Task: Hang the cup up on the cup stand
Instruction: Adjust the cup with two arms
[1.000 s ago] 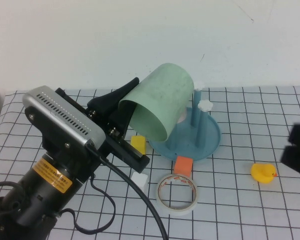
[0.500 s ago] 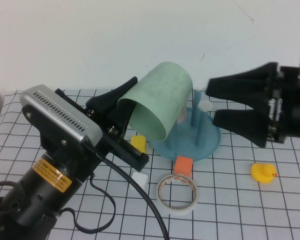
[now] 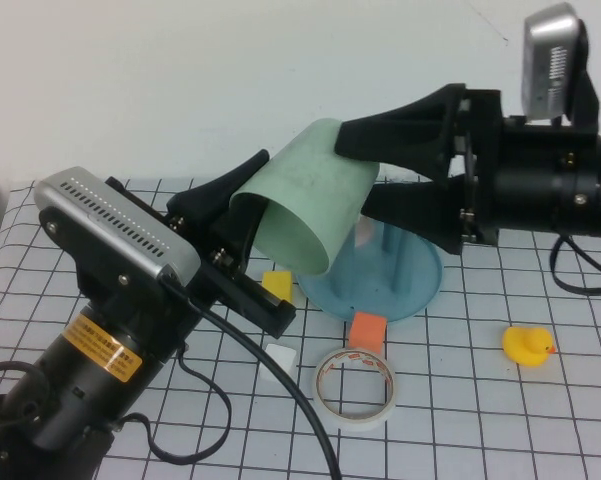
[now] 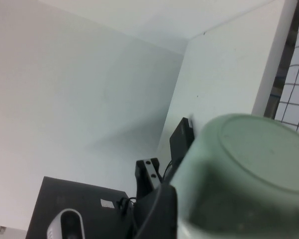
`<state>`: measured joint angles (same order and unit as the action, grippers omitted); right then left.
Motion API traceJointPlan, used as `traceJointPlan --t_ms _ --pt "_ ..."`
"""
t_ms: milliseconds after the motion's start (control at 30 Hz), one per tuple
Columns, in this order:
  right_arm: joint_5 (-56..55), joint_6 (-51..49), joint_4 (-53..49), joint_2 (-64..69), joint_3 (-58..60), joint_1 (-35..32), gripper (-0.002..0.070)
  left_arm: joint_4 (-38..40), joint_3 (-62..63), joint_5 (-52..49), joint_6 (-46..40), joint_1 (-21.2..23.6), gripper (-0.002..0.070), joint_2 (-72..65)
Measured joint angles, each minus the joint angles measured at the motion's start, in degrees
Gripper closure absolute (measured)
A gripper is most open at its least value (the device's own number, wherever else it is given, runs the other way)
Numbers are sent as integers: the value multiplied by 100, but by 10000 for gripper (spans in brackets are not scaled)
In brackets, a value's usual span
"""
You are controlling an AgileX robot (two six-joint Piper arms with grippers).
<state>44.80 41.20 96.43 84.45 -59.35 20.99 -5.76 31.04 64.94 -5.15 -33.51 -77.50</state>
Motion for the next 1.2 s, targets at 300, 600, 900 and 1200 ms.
traceJointPlan --t_ms 300,600,900,1200 --pt "-227 -71 25 460 -536 336 -17 22 0 0 144 0 664 0" --pt "-263 -92 38 699 -767 516 -19 22 0 0 158 0 664 0" --pt "-286 -27 50 726 -776 516 71 112 0 0 158 0 508 0" --pt "-557 613 50 726 -888 505 73 144 -28 -25 338 0 269 0"
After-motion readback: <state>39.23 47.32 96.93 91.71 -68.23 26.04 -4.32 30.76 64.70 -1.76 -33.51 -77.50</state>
